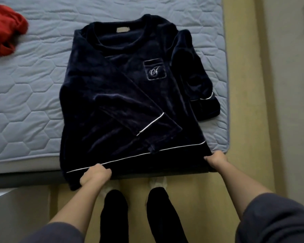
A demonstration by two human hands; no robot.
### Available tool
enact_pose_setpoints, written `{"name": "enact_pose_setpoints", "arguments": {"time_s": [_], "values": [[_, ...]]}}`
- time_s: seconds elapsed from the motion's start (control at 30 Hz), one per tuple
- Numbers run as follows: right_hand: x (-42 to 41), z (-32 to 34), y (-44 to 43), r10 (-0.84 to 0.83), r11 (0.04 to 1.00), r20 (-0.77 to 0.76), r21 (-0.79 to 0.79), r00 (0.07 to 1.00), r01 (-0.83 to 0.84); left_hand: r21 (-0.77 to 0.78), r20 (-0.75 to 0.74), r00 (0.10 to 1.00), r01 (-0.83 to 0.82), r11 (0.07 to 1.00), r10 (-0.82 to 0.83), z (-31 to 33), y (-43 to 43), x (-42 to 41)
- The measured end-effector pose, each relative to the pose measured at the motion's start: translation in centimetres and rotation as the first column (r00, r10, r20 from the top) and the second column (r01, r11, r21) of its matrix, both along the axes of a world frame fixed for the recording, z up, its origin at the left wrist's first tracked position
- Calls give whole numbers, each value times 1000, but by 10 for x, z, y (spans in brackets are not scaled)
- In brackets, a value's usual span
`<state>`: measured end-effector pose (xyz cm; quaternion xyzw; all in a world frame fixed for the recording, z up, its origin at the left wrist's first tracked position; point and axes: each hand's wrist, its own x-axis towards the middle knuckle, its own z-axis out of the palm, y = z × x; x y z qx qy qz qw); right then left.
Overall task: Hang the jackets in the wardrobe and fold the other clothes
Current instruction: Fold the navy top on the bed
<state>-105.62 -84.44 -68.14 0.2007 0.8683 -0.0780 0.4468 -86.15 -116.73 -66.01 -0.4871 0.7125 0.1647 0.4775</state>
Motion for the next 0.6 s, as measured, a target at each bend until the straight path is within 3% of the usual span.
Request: {"name": "enact_pose_setpoints", "arguments": {"time_s": [0.13, 0.27, 0.4, 0.5, 0.6], "values": [[-5, 11, 0, -26, 998, 117, -62, 993, 33, 33, -165, 985, 57, 998, -51, 15, 16, -30], [-35, 27, -15, -216, 958, -30, -197, 976, 207, 13, -446, 892, 87, 996, -72, 34, 23, -70], [-89, 20, -31, -375, 884, -142, -351, 916, 308, 4, -556, 815, 199, 980, -163, 44, 34, -127], [-135, 4, -45, -573, 768, -171, -452, 801, 453, -3, -590, 780, 257, 966, -209, 37, 48, -172], [-170, -15, -53, -796, 542, -4, -448, 605, 711, -13, -584, 791, 212, 977, -179, 25, 70, -217]]}}
